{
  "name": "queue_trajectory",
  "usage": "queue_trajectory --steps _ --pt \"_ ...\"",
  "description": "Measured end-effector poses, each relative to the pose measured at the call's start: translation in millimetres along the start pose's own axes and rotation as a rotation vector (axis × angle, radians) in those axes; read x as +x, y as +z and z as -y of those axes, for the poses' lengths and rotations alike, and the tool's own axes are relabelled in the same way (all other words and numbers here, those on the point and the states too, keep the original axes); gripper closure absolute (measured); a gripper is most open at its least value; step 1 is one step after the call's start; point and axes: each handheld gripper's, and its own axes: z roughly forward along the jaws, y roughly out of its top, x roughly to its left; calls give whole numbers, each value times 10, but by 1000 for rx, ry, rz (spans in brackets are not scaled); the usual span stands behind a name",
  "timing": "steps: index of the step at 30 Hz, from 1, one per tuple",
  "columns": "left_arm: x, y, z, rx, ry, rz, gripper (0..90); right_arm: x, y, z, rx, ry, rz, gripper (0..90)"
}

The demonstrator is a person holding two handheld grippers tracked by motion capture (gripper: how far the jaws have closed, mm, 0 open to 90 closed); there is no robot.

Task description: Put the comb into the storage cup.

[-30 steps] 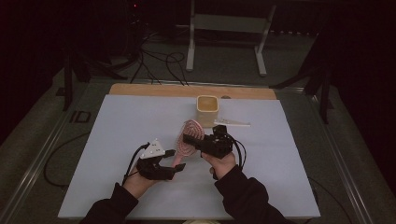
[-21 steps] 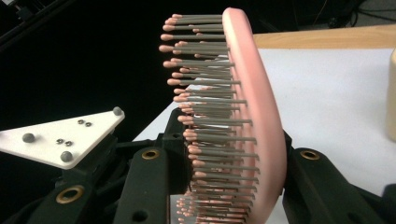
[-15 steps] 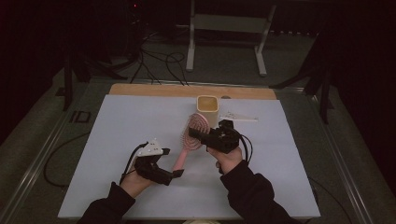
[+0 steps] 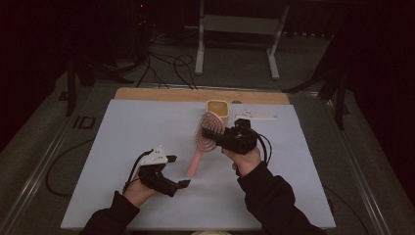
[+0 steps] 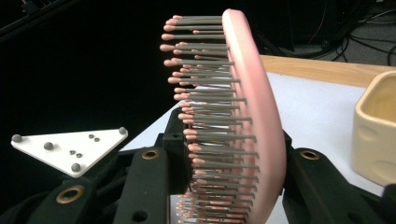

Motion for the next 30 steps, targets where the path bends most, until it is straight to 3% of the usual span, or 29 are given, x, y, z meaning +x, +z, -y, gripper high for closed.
queue_trajectory --steps 14,21,30 --pt "71 -122 113 -21 25 -22 0 -75 -172 -201 -32 -27 -6 638" --pt "88 -202 183 -27 48 -63 0 -124 -248 -321 -48 -36 -6 639" --pt "128 -310 249 -56 52 -61 0 -191 -335 -487 -70 -59 12 639"
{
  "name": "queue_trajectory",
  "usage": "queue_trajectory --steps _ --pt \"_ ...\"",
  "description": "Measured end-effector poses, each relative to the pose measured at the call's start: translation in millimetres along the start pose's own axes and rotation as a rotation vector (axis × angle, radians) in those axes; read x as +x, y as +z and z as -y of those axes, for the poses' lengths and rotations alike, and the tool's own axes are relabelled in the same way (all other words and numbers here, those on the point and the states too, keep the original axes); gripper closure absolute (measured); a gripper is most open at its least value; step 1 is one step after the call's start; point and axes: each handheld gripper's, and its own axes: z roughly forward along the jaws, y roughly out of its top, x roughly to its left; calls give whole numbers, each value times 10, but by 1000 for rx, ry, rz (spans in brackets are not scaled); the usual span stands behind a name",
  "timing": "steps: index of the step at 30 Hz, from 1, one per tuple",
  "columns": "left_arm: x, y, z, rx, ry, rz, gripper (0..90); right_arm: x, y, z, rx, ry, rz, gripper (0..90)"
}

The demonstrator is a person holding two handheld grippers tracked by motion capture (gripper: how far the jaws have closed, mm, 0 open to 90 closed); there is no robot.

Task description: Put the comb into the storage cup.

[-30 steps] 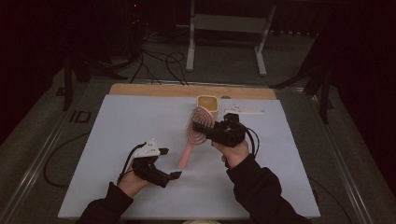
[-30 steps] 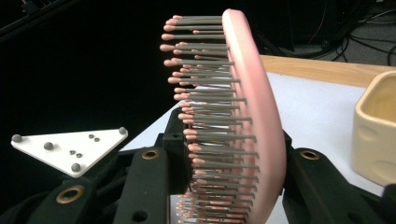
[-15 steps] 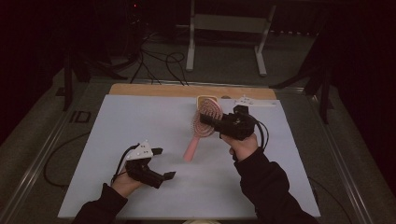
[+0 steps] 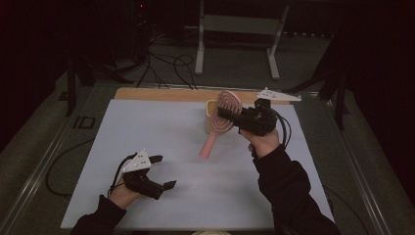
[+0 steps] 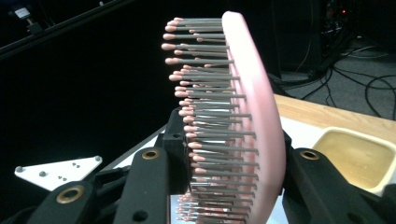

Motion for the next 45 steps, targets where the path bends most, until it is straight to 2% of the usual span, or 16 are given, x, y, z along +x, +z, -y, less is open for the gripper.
queue_trajectory --steps 7,14,23,36,45 --pt "25 -103 71 -17 1 -16 0 -67 -15 -106 -7 -17 30 640" --pt "71 -273 193 -30 -14 -48 0 -140 -14 -255 -21 -40 65 640" --pt "127 -391 300 -47 -40 -69 0 -219 -5 -426 -47 -71 104 640" --pt "111 -406 329 -49 -30 -60 0 -304 101 -713 -87 -146 158 641" --pt "108 -405 329 -54 -24 -54 0 -466 248 -795 -121 -162 212 641"
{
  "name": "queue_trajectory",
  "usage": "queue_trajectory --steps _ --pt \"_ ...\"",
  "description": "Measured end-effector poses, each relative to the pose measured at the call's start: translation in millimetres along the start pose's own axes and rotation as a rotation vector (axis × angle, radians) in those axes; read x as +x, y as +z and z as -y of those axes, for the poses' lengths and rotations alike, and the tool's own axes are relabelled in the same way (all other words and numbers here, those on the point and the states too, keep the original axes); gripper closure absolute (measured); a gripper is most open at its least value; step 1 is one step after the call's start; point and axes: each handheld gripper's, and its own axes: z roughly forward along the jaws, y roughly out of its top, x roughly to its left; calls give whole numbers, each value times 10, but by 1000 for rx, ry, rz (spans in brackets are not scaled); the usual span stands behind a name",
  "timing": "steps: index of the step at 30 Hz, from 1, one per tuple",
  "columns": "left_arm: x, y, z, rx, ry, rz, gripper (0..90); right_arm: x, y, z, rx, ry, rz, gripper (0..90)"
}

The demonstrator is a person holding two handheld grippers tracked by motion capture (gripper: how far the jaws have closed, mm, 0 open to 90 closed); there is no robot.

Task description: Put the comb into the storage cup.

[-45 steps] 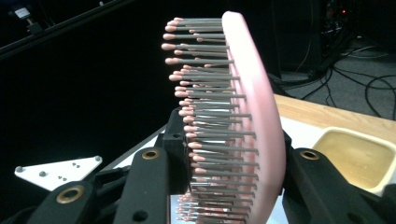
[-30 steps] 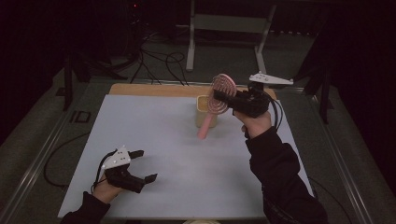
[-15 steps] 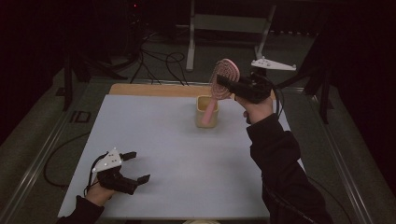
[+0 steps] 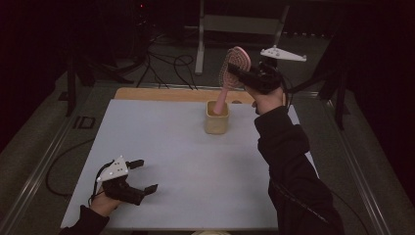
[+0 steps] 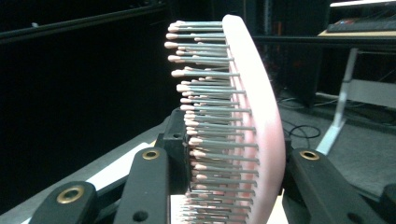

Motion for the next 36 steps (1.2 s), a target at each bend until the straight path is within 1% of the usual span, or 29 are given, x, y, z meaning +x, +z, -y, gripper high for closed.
queue_trajectory --steps 3,8,11,16,19,23,26,28,36 --pt "2 1 0 -2 2 1 0 -55 58 31 -21 -4 16 641" --pt "-2 -1 -3 -4 5 1 0 -147 144 118 -30 25 38 641" --pt "-1 0 -1 -3 2 3 0 -190 194 185 -31 30 55 641" --pt "-3 4 -1 -2 5 4 0 -249 253 298 -50 40 76 641" --pt "-6 5 -1 -2 6 6 0 -274 302 352 -40 45 90 641" --pt "-6 3 -4 -2 5 7 0 -296 344 407 -31 41 97 641" --pt "-4 5 -4 -3 4 10 0 -331 394 481 -22 47 106 641" --pt "-3 5 -3 -2 6 11 0 -345 420 519 -18 51 98 641" --pt "-8 9 -8 -6 8 13 0 -372 502 657 6 56 111 641"
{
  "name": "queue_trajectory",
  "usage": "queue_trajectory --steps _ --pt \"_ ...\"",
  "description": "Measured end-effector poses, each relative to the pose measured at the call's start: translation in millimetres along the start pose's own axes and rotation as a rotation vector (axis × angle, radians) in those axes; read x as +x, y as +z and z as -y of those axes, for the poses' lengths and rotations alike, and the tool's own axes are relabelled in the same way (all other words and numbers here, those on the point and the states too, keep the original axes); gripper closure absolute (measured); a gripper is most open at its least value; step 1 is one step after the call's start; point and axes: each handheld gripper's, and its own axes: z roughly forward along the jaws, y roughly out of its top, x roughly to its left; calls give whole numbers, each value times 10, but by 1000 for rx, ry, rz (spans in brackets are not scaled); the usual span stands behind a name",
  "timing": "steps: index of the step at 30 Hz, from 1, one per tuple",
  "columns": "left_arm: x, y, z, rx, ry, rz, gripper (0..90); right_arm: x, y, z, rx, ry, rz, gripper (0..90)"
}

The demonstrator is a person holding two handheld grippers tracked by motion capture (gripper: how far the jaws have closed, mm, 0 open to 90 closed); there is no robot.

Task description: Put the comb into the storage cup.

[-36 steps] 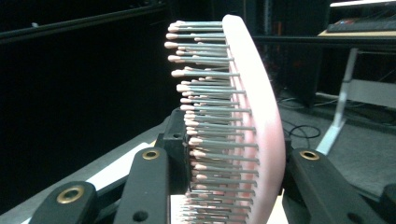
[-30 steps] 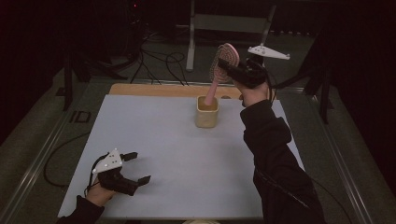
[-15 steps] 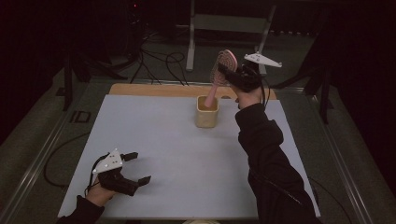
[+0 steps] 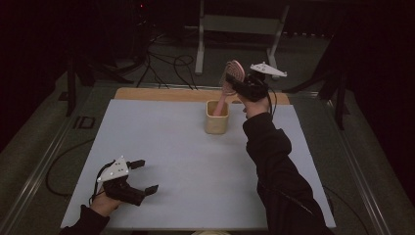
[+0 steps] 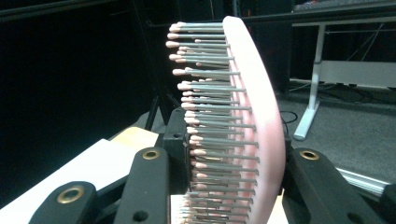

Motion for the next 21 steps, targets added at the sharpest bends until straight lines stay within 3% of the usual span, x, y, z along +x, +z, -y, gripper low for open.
queue_trajectory --steps 21 --pt "-9 5 1 1 3 6 0 -21 140 320 42 18 0 641"
